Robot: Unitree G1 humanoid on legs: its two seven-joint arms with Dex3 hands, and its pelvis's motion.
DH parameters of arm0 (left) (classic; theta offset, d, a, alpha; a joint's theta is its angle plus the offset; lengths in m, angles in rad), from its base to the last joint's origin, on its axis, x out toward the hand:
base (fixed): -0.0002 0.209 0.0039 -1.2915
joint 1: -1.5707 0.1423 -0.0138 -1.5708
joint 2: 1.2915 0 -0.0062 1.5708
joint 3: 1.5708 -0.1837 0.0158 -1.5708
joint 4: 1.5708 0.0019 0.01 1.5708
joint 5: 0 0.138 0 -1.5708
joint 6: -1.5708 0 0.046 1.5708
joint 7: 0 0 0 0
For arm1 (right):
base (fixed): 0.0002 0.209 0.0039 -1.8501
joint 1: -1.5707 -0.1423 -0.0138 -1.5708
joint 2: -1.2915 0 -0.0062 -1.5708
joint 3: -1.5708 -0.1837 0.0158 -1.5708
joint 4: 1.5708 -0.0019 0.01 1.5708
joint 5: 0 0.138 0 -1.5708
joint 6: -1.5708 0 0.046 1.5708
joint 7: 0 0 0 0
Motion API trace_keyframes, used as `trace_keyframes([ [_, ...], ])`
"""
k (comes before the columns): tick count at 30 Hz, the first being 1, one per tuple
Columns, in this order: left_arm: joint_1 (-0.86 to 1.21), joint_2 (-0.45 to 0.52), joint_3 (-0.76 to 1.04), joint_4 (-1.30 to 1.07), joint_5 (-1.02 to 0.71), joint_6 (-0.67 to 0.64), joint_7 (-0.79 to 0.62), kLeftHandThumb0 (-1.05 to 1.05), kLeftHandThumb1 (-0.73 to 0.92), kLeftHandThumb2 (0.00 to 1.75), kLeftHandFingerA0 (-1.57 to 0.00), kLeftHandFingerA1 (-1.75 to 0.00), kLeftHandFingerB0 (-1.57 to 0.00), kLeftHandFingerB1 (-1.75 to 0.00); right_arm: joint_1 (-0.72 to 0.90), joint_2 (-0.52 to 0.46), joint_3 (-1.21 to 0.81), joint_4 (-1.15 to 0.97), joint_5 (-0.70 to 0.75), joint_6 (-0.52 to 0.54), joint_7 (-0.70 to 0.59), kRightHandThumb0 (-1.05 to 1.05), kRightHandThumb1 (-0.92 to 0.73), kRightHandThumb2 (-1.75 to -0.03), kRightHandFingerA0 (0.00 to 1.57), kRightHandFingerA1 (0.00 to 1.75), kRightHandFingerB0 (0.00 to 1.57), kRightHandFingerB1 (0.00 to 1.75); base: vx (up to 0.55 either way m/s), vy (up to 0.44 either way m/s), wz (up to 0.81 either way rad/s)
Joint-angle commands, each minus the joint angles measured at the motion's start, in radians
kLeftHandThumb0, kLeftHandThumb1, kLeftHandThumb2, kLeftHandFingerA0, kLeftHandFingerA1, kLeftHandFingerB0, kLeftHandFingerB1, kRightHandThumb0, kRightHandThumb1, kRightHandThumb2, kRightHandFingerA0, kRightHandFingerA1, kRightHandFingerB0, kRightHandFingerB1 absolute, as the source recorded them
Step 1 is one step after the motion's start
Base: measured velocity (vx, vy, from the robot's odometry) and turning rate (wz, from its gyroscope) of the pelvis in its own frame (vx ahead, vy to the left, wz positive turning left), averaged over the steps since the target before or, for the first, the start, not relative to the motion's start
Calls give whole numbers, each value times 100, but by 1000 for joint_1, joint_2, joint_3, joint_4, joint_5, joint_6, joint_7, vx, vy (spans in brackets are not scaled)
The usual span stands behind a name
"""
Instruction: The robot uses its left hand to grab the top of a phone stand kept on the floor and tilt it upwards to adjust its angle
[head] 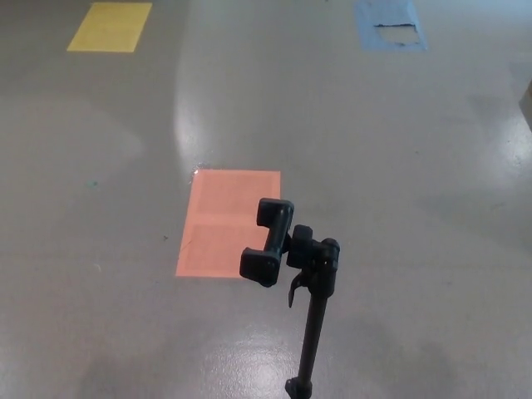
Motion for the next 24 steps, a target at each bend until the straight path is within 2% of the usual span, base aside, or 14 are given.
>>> trace_keyframes([
  [1, 26, 8, -11, -86, 2, -172, 49, -76, 62, 91, -25, -45, -18, -41, 57, 30, -17, -97, 4, -207, -138, -74, -84, -66, 25, 40, 20, 32, 0, 0, 0],
  [4, 64, -14, -3, -185, -24, -235, 34, -71, 62, 90, -26, -45, -16, -40, 103, 39, -5, -177, -17, -274, -167, -75, -83, -65, 26, 41, 25, 34, 0, 0, 0],
  [10, 122, -31, -17, -364, -21, -288, 26, -69, 60, 87, -24, -44, -19, -40, 141, 44, -7, -261, -20, -302, -171, -72, -81, -64, 28, 43, 27, 35, 0, 0, 0],
  [11, 136, -24, -31, -398, 6, -299, 49, -67, 74, 63, -33, -34, -26, -29, 147, 45, -5, -270, -22, -307, -172, -72, -81, -64, 27, 44, 26, 36, 0, 0, 0],
  [15, 166, 1, -71, -508, 87, -312, 117, -68, 75, 63, -32, -33, -27, -30, 149, 42, 5, -294, -26, -301, -159, -70, -81, -64, 25, 43, 24, 35, 0, 0, 0],
  [16, 162, 9, -80, -536, 113, -320, 139, -72, 61, 90, -30, -45, -24, -42, 136, 42, 6, -298, -21, -285, -146, -72, -80, -64, 24, 42, 23, 34, 0, 0, 0],
  [18, 158, 20, -94, -578, 145, -325, 169, -72, 61, 90, -30, -45, -24, -42, 120, 42, 7, -304, -12, -261, -130, -72, -80, -64, 24, 42, 23, 34, 0, 0, 0],
  [19, 159, 28, -106, -649, 171, -325, 177, -70, 75, 63, -41, -34, -22, -28, 107, 43, 10, -299, -12, -263, -127, -72, -81, -64, 25, 42, 24, 35, 0, 0, 0],
  [20, 161, 32, -113, -684, 183, -321, 183, -70, 75, 63, -41, -34, -22, -28, 101, 43, 12, -298, -11, -264, -126, -72, -81, -64, 25, 42, 24, 35, 0, 0, 0],
  [22, 163, 52, -132, -783, 232, -316, 185, -70, 76, 64, -43, -34, -17, -27, 89, 40, 17, -296, -20, -257, -136, -70, -80, -63, 25, 44, 23, 35, 0, 0, 0],
  [23, 156, 58, -137, -825, 238, -302, 171, -76, 63, 93, -33, -47, -8, -38, 81, 38, 17, -296, -20, -253, -137, -69, -81, -64, 23, 43, 22, 35, 0, 0, 0],
  [24, 147, 63, -141, -868, 240, -282, 153, -76, 63, 93, -33, -47, -8, -38, 71, 36, 17, -297, -19, -249, -137, -69, -81, -64, 23, 43, 22, 35, 0, 0, 0],
])
